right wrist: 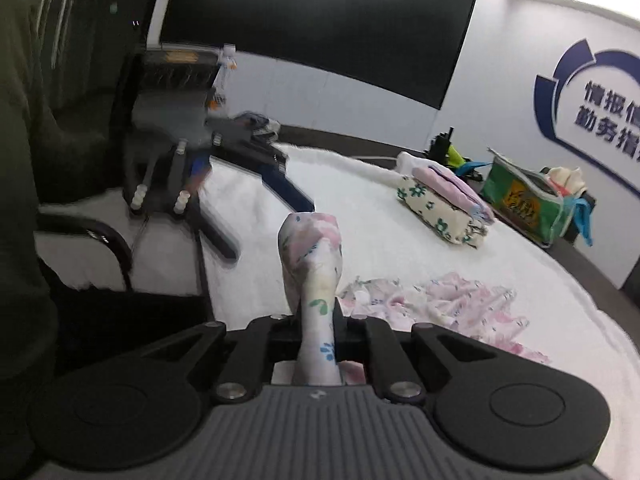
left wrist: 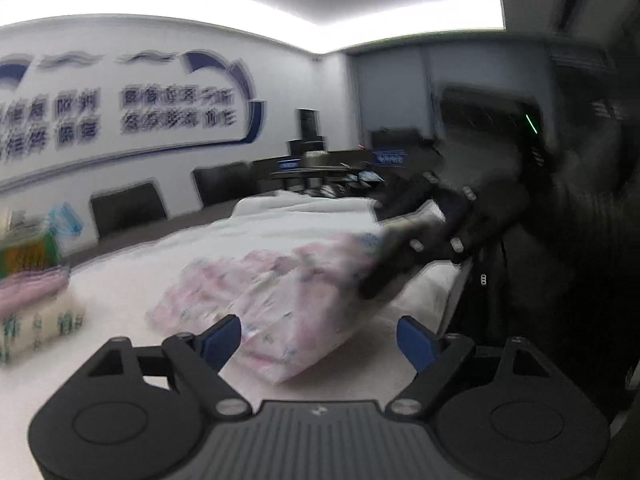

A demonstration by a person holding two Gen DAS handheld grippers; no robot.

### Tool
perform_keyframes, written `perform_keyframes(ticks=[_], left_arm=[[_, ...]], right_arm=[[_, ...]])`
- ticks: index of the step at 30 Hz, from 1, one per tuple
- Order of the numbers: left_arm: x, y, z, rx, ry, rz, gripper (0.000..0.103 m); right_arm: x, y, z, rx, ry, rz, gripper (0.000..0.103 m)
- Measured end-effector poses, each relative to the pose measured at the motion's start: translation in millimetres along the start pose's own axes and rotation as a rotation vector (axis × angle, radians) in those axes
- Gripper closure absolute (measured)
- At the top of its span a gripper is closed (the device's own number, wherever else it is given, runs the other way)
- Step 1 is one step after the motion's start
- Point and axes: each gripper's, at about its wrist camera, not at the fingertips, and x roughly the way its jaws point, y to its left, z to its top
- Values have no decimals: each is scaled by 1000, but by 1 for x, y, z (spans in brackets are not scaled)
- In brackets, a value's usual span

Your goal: Fold clothes

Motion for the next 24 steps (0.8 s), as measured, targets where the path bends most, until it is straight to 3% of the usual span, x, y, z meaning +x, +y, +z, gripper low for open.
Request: perform_keyframes(ticks=[3, 4, 5, 7, 9, 10, 11, 13, 16, 21, 22, 24], left_arm=[[27, -16, 0, 182, 34, 36, 23], [35, -17, 0, 209, 53, 40, 35], [43, -15, 1, 203, 77, 20, 45], [55, -2, 4, 96, 125, -76, 84], [61, 16, 3, -43, 138, -133, 88], [61, 24, 2, -94, 129, -137, 90], [60, 31, 0, -145, 119, -141, 91], [59, 45, -3, -258, 114, -153, 91], [58, 58, -6, -383, 119, -164, 92], [56, 60, 0, -408, 143, -165, 92], [56, 59, 2, -401, 146, -166, 92], [57, 56, 4, -373, 155, -170, 92]], right_arm=[[-1, 1, 4, -4, 18, 49, 96], [-2, 2, 4, -6, 23, 63, 96], [-3, 3, 3, -9, 26, 77, 96], [-6, 4, 4, 4, 24, 92, 96], [-15, 6, 1, -1, 11, 60, 89], [-24, 6, -3, -1, -15, 28, 74], [-34, 6, -7, 2, -43, -3, 47], [-56, 2, -23, 60, -116, -70, 20], [-66, 3, -46, 149, -170, -117, 19], [-36, 32, -55, -54, -162, -265, 19], [-30, 38, -56, -97, -160, -295, 22], [-24, 30, -57, -93, -176, -267, 42]])
